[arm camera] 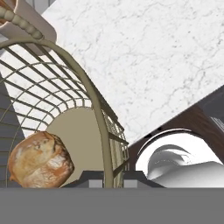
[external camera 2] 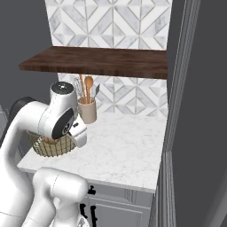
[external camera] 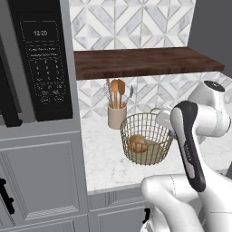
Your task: Open the cabinet, pick up the bread from the cabinet and place it in the basket. Then move the basket to the dining counter.
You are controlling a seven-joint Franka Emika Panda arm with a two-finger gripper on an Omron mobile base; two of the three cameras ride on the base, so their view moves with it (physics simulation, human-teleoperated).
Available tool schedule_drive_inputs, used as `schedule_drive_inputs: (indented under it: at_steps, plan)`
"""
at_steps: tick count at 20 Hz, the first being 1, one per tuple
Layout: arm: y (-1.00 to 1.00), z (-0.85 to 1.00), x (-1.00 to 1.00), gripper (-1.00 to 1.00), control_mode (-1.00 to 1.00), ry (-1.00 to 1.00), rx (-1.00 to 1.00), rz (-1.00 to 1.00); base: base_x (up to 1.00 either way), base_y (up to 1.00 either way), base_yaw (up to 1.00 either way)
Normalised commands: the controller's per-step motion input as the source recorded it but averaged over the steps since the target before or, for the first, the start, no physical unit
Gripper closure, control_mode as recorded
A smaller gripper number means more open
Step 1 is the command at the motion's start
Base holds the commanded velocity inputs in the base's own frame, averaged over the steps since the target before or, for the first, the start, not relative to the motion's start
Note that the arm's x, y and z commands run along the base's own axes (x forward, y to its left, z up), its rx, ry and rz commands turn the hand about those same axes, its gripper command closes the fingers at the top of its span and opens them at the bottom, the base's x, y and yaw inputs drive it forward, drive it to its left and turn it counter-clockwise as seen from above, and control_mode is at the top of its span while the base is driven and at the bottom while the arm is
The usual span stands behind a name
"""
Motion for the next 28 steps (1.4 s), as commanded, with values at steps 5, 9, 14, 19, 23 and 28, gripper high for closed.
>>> schedule_drive_inputs:
  at_steps: [5,9,14,19,23,28]
  plan:
    - [0.00,0.00,0.00,1.00,-1.00,0.00,0.00,0.00,0.00,0.00,0.00]
    - [0.00,0.00,-0.15,1.00,-1.00,-0.01,0.01,0.00,0.00,0.00,0.00]
    - [0.00,0.00,0.00,1.00,1.00,0.00,0.00,0.00,-1.00,0.00,0.00]
    - [0.00,0.00,0.00,1.00,1.00,0.00,0.00,0.00,-0.91,0.00,0.00]
    - [0.00,0.00,0.00,1.00,1.00,0.00,0.00,0.00,-0.31,0.04,0.33]
    - [0.00,0.00,0.00,1.00,1.00,0.00,0.00,0.00,-0.15,0.00,0.78]
